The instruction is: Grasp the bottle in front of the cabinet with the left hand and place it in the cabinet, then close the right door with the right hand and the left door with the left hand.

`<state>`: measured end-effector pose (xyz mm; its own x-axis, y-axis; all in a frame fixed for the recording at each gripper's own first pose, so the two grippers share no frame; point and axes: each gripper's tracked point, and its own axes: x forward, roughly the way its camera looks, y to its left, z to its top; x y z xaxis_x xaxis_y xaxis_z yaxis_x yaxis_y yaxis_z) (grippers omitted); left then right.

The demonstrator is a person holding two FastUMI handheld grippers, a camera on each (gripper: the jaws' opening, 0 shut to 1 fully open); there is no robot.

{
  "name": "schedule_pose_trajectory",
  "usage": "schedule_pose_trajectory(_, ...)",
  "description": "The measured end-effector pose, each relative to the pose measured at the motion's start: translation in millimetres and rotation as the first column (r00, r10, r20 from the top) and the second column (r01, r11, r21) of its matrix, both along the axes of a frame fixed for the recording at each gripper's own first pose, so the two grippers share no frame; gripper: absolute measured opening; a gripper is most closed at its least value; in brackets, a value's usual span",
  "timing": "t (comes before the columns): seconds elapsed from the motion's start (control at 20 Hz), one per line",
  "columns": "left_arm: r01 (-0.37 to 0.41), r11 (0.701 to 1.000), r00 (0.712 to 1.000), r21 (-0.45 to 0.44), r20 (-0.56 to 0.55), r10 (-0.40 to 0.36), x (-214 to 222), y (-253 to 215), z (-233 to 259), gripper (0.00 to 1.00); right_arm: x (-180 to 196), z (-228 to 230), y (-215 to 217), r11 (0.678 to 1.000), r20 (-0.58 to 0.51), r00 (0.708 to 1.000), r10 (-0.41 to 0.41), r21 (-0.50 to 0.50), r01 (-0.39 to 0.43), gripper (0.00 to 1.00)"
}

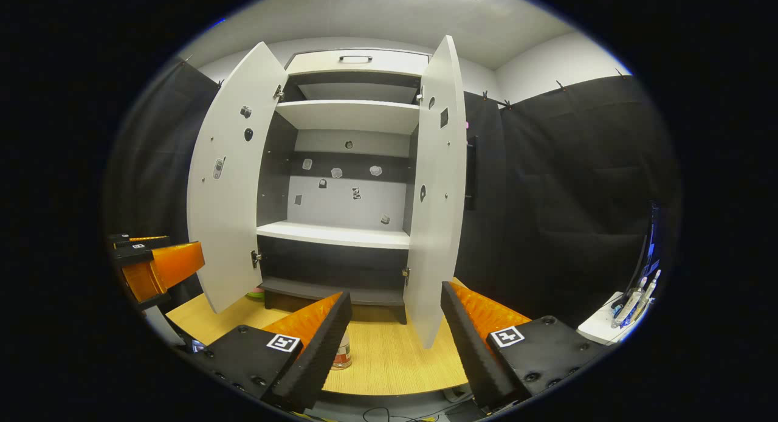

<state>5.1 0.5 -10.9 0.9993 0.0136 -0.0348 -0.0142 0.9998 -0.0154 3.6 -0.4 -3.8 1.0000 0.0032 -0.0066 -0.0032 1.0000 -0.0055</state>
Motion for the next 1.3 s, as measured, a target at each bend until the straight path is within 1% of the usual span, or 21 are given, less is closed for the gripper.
schedule_pose_trajectory(0.25,0.020,1.000,1.000,0.005,-0.022,-0.020,2.3,-7.6,-7.7,0.95,2.5,-0.8,-1.6,1.000,-0.008,1.000,0.002,-0.008,-0.002,0.90)
schedule_pose_trajectory(0.4,0.039,0.999,0.997,-0.002,-0.061,-0.039,10.1,-19.2,-23.8,0.95,2.6,-1.3,-7.8,1.000,-0.015,1.000,-0.008,-0.019,0.008,0.90)
schedule_pose_trajectory(0.45,0.045,0.999,0.996,-0.007,-0.077,-0.045,10.7,-23.3,-30.0,0.95,3.4,-0.7,-12.7,1.000,-0.017,1.000,-0.016,-0.022,0.015,0.98)
schedule_pose_trajectory(0.6,0.057,0.998,0.993,-0.018,-0.101,-0.059,16.0,-37.7,-40.4,0.95,5.9,2.6,-25.9,0.999,-0.012,1.000,-0.028,-0.017,0.028,0.98)
schedule_pose_trajectory(0.65,0.061,0.998,0.993,-0.012,-0.100,-0.062,19.0,-43.6,-42.2,0.95,7.2,4.3,-29.4,1.000,-0.008,1.000,-0.026,-0.013,0.026,0.90)
schedule_pose_trajectory(0.7,0.060,0.998,0.993,-0.003,-0.104,-0.060,21.5,-47.2,-45.8,0.95,10.3,6.1,-34.0,1.000,-0.006,1.000,-0.024,-0.019,0.024,0.90)
schedule_pose_trajectory(0.75,0.057,0.998,0.992,0.001,-0.115,-0.057,24.7,-51.6,-52.6,0.95,13.0,7.0,-38.4,0.999,-0.004,1.000,-0.021,-0.025,0.021,0.97)
schedule_pose_trajectory(0.85,0.063,0.998,0.988,-0.009,-0.142,-0.063,31.0,-62.9,-66.4,0.95,21.0,11.2,-48.8,1.000,0.003,1.000,-0.018,-0.026,0.018,0.97)
schedule_pose_trajectory(0.9,0.062,0.998,0.986,-0.016,-0.155,-0.064,35.1,-67.3,-74.3,0.95,25.8,12.1,-54.2,1.000,0.000,1.000,-0.018,-0.023,0.018,0.90)
schedule_pose_trajectory(0.95,0.060,0.998,0.984,-0.022,-0.168,-0.063,38.8,-73.1,-83.2,0.95,29.1,11.1,-57.7,1.000,-0.006,1.000,-0.013,-0.021,0.013,0.90)
schedule_pose_trajectory(1.0,0.059,0.998,0.982,-0.026,-0.176,-0.062,43.5,-78.9,-91.4,0.95,31.9,11.2,-61.6,1.000,-0.007,1.000,-0.007,-0.019,0.007,0.97)
schedule_pose_trajectory(1.05,0.056,0.998,0.981,-0.026,-0.187,-0.060,46.7,-83.4,-101.3,0.95,34.3,12.3,-66.3,1.000,-0.004,1.000,-0.005,-0.019,0.005,0.90)
schedule_pose_trajectory(1.2,0.056,0.998,0.972,-0.012,-0.227,-0.057,61.5,-94.6,-131.4,0.95,40.9,10.6,-78.2,1.000,-0.008,1.000,0.005,-0.031,-0.005,0.90)
schedule_pose_trajectory(1.25,0.055,0.998,0.967,-0.009,-0.248,-0.055,65.1,-98.4,-144.6,0.95,42.6,11.0,-81.9,1.000,-0.008,1.000,0.007,-0.030,-0.008,0.97)
schedule_pose_trajectory(1.3,0.054,0.999,0.961,-0.007,-0.271,-0.054,67.5,-101.2,-157.2,0.95,44.3,10.1,-86.6,1.000,-0.011,1.000,0.008,-0.027,-0.008,0.90)
